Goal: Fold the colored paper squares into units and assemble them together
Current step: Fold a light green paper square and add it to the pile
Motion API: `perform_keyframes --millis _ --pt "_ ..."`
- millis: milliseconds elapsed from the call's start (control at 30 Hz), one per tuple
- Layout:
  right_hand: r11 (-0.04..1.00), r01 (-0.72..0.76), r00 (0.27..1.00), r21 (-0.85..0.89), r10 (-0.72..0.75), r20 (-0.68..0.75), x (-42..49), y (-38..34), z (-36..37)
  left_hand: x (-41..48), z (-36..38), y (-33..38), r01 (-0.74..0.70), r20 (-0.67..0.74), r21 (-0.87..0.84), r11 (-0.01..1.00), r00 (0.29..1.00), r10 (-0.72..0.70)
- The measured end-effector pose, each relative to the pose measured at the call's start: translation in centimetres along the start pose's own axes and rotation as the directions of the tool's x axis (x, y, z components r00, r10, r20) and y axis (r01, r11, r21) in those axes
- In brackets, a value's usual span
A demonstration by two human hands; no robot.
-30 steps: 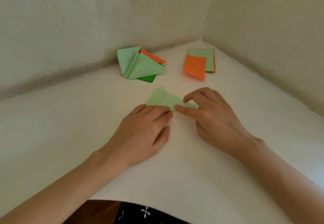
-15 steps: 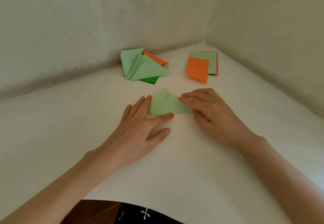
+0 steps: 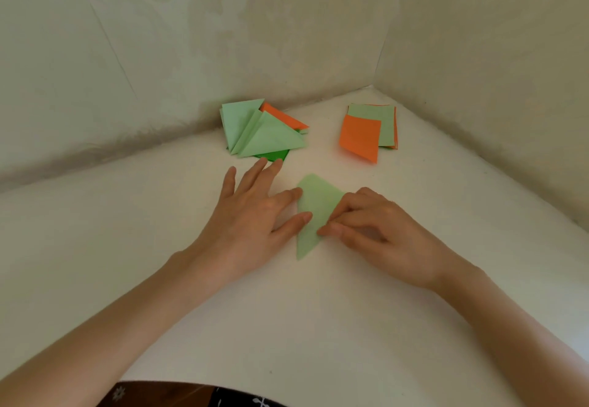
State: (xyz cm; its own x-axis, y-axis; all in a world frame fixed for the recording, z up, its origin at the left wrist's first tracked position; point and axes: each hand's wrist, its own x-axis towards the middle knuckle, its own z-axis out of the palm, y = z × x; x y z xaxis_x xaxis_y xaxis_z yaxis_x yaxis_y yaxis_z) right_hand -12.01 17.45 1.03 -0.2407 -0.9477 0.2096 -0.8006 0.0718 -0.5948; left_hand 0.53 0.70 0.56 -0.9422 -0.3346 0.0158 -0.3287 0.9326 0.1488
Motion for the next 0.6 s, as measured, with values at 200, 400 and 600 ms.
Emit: perform_keyframes --millis 200,400,600 --pt "0.880 -0.467 0.843 0.084 0.472 -0.258 2.3 2.2 -1.0 0.9 1.0 -0.4 -0.053 0.058 -0.116 0.992 0.997 0.060" --pt "0.785 -0.522 0.811 0.334 0.578 -0.089 5.6 1.6 -0.6 0.9 1.4 -1.2 -0.156 -0.044 -0.227 0.961 0.988 0.150" --pt "0.835 -0.470 0.845 0.286 0.519 -0.129 5.7 2.1 -0.3 1.2 2.0 -2.0 -0.290 -0.190 -0.264 0.920 0.951 0.245"
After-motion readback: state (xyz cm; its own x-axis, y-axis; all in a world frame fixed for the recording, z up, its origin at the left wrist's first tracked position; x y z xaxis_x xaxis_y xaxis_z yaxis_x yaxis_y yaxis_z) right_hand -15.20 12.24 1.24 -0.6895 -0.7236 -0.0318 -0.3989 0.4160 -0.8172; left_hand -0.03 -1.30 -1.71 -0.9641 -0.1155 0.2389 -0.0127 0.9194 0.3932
